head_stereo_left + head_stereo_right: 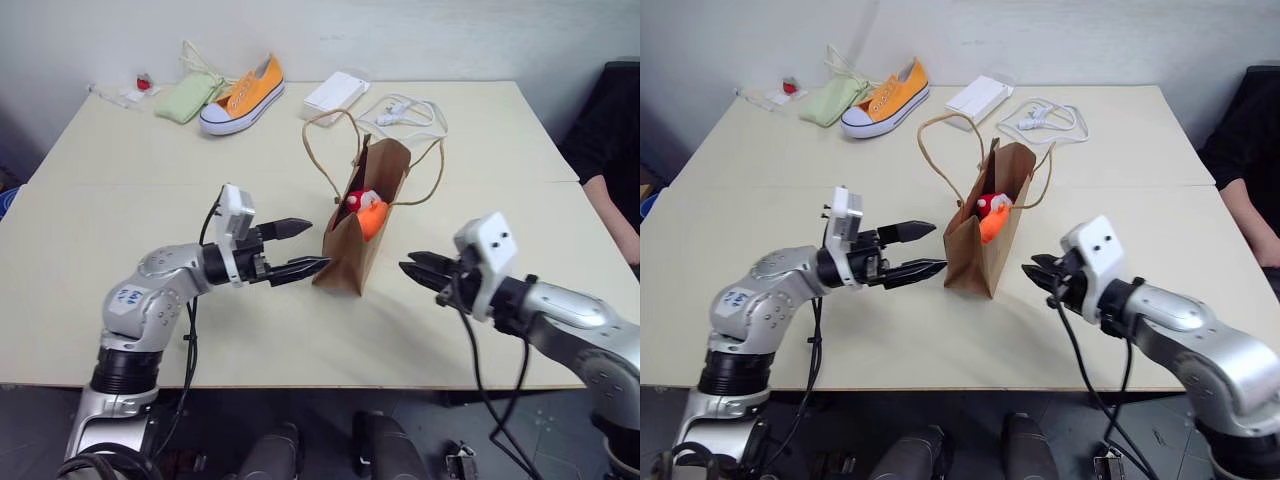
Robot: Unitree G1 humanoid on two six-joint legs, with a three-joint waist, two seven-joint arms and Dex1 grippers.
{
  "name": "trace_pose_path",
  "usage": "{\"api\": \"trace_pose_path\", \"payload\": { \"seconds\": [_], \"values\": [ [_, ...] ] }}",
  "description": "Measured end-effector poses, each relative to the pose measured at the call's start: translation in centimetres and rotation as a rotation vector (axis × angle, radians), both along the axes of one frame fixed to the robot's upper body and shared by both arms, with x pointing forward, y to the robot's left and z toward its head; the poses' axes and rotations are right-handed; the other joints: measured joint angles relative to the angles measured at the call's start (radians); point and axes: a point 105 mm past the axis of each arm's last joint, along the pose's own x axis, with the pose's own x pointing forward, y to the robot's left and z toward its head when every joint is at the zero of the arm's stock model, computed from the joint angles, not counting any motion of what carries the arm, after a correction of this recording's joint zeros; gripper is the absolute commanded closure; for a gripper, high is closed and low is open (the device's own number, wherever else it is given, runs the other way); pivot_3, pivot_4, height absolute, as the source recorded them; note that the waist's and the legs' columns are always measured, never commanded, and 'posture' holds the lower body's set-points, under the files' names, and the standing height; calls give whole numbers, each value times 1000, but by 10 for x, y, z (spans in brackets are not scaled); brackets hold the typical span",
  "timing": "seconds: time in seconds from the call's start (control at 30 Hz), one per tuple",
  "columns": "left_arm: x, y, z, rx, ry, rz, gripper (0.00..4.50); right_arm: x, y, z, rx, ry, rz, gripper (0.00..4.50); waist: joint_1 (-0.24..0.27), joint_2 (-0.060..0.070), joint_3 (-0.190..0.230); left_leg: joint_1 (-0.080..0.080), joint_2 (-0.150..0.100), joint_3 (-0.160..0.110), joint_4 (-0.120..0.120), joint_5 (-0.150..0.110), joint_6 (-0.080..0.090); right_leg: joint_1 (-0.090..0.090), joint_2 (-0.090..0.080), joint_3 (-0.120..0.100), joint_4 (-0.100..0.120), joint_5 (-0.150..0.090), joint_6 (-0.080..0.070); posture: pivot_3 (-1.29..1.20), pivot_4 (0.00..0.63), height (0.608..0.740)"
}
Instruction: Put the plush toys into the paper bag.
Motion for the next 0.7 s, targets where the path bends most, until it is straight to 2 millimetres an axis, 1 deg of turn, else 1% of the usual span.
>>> {"api": "trace_pose_path", "payload": {
  "seconds": [0.13,0.23,0.3,0.37,0.47,0.53,0.6,0.7],
  "values": [
    [4,-7,-5,26,-38,10,0,22,11,-4,-22,-65,-22,4466,1,0,0,0,0,0,0,0,0,0,0,0,-2,0,0,0,150,740],
    [8,-13,-11,24,-45,24,0,29,22,-4,-13,-83,-9,4466,3,0,0,-1,0,-1,0,0,0,0,0,-1,-2,0,0,0,150,740],
    [12,-18,-14,6,-46,39,0,31,30,-4,-13,-92,6,4466,3,0,0,-1,0,-1,0,0,0,1,0,-1,-2,0,0,0,150,740],
    [12,-25,-13,-21,-53,30,0,31,37,-3,-7,-97,24,4466,2,0,0,-1,0,-1,0,0,0,1,0,-1,-2,0,0,0,150,740],
    [11,-28,-11,-27,-71,25,0,32,49,-4,-8,-100,51,4466,0,0,0,-1,0,-1,0,0,0,0,0,-1,-1,0,0,0,150,740],
    [14,-31,-9,-21,-88,38,0,34,51,-5,-2,-97,54,4466,0,0,0,-1,0,-1,0,0,0,0,0,-1,-1,0,0,0,150,740],
    [20,-35,-5,-26,-111,77,0,35,52,-7,-5,-93,55,4466,0,0,0,-1,0,-1,0,0,0,0,0,-1,-1,0,0,0,150,740],
    [30,-39,-8,-23,-111,143,0,34,56,-7,0,-95,71,4466,2,0,0,-1,0,-1,0,0,0,1,0,-1,-1,0,0,0,150,740]
  ]
}}
